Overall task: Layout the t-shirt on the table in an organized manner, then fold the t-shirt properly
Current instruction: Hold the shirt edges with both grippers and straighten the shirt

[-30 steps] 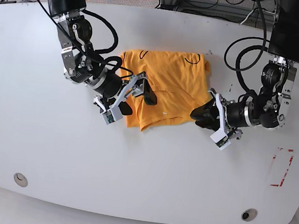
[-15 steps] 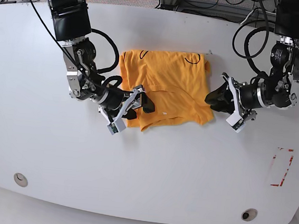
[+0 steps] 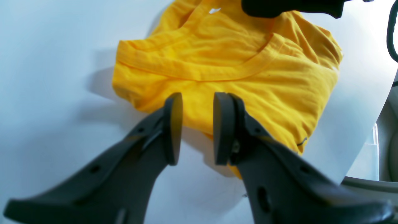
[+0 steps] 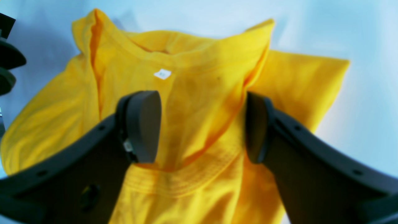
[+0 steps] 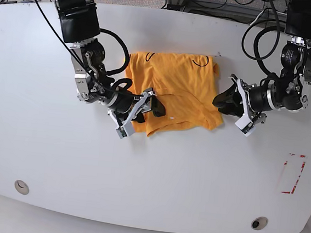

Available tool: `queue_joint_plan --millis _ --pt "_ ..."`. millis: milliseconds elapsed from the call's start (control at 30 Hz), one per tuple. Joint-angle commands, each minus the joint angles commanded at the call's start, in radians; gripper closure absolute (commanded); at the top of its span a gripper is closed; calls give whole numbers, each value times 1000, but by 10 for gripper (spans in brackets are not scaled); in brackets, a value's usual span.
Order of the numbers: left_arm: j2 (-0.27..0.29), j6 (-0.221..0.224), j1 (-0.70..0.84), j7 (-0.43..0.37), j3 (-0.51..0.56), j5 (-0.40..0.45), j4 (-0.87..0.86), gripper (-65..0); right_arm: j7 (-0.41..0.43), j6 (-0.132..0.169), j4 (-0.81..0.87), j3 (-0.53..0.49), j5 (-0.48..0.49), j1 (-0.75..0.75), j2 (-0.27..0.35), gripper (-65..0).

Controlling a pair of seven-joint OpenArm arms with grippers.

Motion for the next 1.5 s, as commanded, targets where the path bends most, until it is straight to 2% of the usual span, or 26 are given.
queue_joint_plan --millis 33,100,200,467,667,867,1133,1333,1500 --pt "0 0 0 0 0 0 0 -156 0 0 0 0 0 0 0 -263" --pt "0 0 0 0 0 0 0 -156 0 0 0 0 0 0 0 -147" --pt "0 0 2 0 0 0 -2 -156 0 0 0 0 0 5 2 -46" --pt "0 0 2 0 0 0 -2 -156 0 0 2 0 6 8 8 -35" --pt "0 0 2 0 0 0 -2 -156 -8 -3 28 2 9 6 14 0" --pt "0 0 2 0 0 0 -2 -156 -26 -6 100 3 11 0 58 0" --pt "0 0 2 0 5 0 -3 -156 -143 -2 181 169 5 -17 54 0" --pt "0 0 -2 0 6 0 -3 -157 -147 -2 187 170 0 -15 61 -2" --pt "0 0 -2 0 8 0 -3 -157 -140 -3 129 170 -2 -14 55 -2"
